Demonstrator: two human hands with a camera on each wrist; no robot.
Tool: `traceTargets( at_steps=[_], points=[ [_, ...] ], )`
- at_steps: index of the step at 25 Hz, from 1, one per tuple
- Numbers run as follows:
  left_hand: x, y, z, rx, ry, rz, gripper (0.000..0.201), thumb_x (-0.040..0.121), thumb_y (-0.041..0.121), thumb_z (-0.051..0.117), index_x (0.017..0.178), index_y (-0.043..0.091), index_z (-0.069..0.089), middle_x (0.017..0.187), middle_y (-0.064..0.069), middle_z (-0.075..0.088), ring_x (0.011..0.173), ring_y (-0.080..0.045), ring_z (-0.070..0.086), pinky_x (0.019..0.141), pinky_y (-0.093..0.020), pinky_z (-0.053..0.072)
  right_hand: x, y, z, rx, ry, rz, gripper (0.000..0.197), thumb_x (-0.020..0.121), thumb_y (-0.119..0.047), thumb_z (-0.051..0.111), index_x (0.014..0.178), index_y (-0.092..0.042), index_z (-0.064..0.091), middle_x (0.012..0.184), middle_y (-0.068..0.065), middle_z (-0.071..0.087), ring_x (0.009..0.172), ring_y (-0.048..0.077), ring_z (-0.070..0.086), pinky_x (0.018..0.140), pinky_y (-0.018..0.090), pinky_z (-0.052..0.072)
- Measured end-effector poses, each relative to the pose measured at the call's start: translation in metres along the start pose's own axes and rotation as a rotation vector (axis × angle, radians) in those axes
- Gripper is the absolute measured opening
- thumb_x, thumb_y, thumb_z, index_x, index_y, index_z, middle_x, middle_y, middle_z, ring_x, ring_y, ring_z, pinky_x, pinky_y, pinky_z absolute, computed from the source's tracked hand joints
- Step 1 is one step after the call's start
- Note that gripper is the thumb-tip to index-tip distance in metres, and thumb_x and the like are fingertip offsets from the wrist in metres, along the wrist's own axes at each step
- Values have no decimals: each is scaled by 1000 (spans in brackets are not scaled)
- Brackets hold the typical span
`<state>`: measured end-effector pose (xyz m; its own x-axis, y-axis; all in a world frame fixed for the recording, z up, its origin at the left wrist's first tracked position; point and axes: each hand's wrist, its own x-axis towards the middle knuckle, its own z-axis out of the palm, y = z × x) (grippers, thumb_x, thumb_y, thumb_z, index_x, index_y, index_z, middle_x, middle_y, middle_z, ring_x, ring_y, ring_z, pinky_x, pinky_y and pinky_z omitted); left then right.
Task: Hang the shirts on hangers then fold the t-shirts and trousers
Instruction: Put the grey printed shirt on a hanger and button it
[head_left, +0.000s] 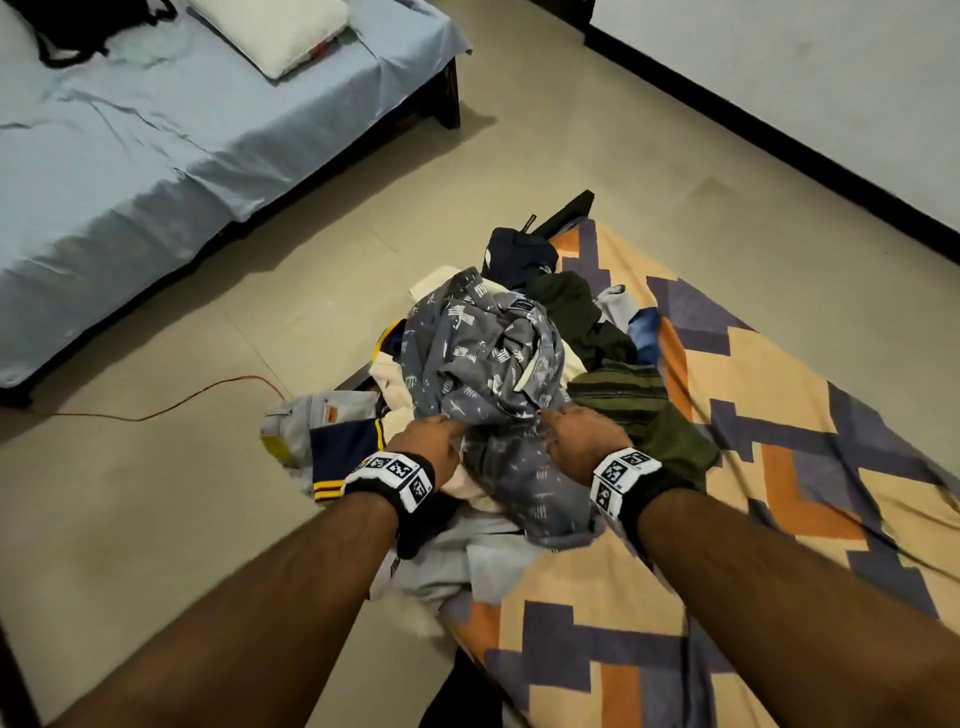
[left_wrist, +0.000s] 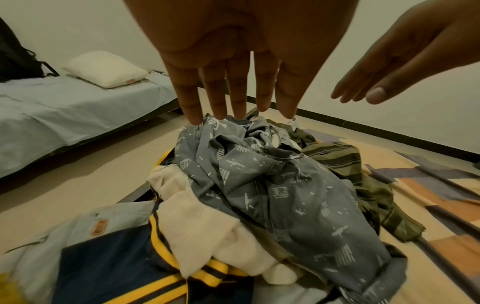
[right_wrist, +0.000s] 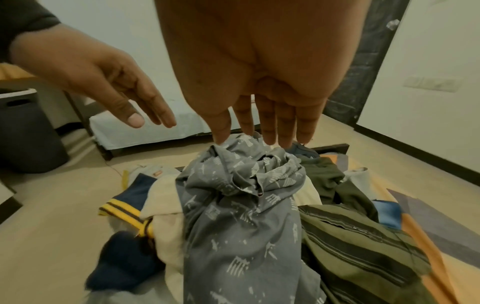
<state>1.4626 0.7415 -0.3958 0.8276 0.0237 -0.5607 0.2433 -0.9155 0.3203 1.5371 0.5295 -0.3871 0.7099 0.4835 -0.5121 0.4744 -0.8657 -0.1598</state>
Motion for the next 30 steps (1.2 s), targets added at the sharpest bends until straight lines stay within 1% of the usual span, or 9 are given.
traceTargets(
  at_steps=[6, 9, 12, 15, 18, 22, 24, 26, 30],
  points=[
    [84, -21, 1, -12, -57, 61, 47, 88, 24, 57, 134, 23, 49, 136, -5, 50, 122, -30, 49, 101, -40, 42, 101, 19, 21, 160, -163, 102, 45, 97, -31, 44, 142, -33, 41, 135, 14, 55, 121, 34, 53, 101, 41, 45],
    [110, -28, 9, -20, -93, 104, 42, 88, 24, 56, 130, 24, 51, 133, -5, 52, 119, -29, 50, 100, -41, 43, 134, 17, 43, 258, -205, 162, 53, 97, -29, 48, 148, -25, 33, 143, 17, 47, 128, 36, 46, 105, 37, 39],
    [118, -25, 12, -24, -130, 132, 43, 90, 23, 56, 132, 25, 50, 137, -4, 49, 124, -27, 47, 104, -40, 40, 136, 15, 52, 398, -130, 275, 34, 90, -32, 61, 119, -13, 60, 120, 16, 62, 113, 34, 57, 91, 34, 46],
    [113, -15, 6, -153, -91, 153, 46, 92, 20, 53, 138, 23, 46, 142, -5, 45, 128, -27, 44, 107, -36, 37, 110, 6, 38, 587, 171, 363, 6, 82, -21, 70, 85, -17, 67, 89, 7, 69, 87, 24, 63, 76, 32, 50],
    [92, 2, -11, -488, 79, 147, 32, 97, 26, 49, 126, 15, 59, 128, -10, 58, 120, -27, 53, 100, -33, 41, 62, -19, 4, 1104, 315, 243, 27, 77, 1, 73, 84, -23, 60, 75, 0, 60, 72, 14, 56, 73, 32, 50],
    [53, 18, -24, -1193, -88, -196, 44, 87, 53, 58, 88, 10, 70, 83, -13, 67, 76, -30, 63, 64, -31, 51, -9, -55, -34, 1212, 219, -7, 34, 76, 9, 71, 85, -19, 54, 75, -9, 53, 73, 6, 53, 74, 26, 49],
    [30, 14, -23, -1319, -146, -252, 35, 80, 43, 72, 77, 8, 68, 73, -17, 59, 65, -25, 53, 59, -31, 44, -35, -72, -42, 1156, 149, -99, 32, 77, 6, 72, 83, -19, 53, 74, -10, 54, 72, 5, 53, 72, 22, 47],
    [3, 10, -22, -1329, -170, -256, 17, 85, 18, 68, 73, 7, 63, 68, -15, 51, 57, -21, 43, 53, -25, 37, -57, -88, -43, 1144, 78, -164, 32, 79, 4, 72, 82, -22, 53, 73, -11, 56, 72, 5, 54, 71, 23, 47],
    [-54, -3, -14, -1346, -124, -235, 39, 88, -5, 49, 56, 17, 57, 58, -8, 46, 56, -19, 39, 54, -26, 33, -104, -117, -34, 1031, -81, -302, 18, 87, -5, 66, 89, -20, 58, 82, 1, 63, 79, 18, 61, 76, 35, 51]
  ],
)
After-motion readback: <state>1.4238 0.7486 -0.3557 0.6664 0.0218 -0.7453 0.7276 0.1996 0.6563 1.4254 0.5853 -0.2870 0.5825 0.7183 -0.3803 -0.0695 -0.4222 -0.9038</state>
